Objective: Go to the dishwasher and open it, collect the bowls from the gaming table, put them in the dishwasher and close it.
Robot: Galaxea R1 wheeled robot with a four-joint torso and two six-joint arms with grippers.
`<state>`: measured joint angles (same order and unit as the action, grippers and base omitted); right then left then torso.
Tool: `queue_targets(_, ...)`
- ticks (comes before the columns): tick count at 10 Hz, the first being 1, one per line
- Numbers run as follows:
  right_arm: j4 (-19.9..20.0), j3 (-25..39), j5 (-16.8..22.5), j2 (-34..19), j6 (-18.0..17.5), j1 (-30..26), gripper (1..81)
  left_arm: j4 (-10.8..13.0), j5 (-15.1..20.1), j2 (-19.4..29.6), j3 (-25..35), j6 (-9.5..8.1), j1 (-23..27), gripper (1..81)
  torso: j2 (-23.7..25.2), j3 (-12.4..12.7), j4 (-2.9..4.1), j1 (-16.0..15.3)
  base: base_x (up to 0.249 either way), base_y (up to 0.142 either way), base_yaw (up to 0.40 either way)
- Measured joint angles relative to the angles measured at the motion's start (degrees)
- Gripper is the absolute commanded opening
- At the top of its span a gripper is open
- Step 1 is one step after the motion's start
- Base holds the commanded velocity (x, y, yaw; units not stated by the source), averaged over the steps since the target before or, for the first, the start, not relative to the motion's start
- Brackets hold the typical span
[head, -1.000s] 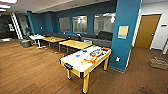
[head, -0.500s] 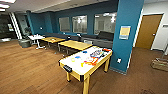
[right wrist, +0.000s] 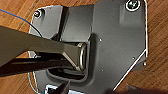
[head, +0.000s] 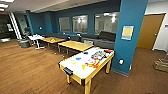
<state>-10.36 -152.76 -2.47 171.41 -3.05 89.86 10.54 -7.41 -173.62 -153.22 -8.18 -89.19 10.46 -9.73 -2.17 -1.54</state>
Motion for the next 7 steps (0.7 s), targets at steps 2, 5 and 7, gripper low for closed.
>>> queue_targets(2,0.0,0.0,0.0,-0.1,0.0,0.0,81.1,0.0,-0.1,-0.1,0.0,0.00,0.1,81.1,0.0,0.0,0.00,0.0,0.161,0.065,0.000)
queue_targets(5,0.0,0.0,0.1,-0.1,0.0,0.0,81.1,0.0,0.0,0.0,0.0,0.00,0.1,81.1,0.0,0.0,0.00,0.0,0.159,0.065,0.000)
queue_targets(7,0.0,0.0,0.0,-0.1,0.0,0.0,81.1,0.0,-0.1,0.0,0.0,0.00,0.1,81.1,0.0,0.0,0.00,0.0,0.140,0.071,0.000)
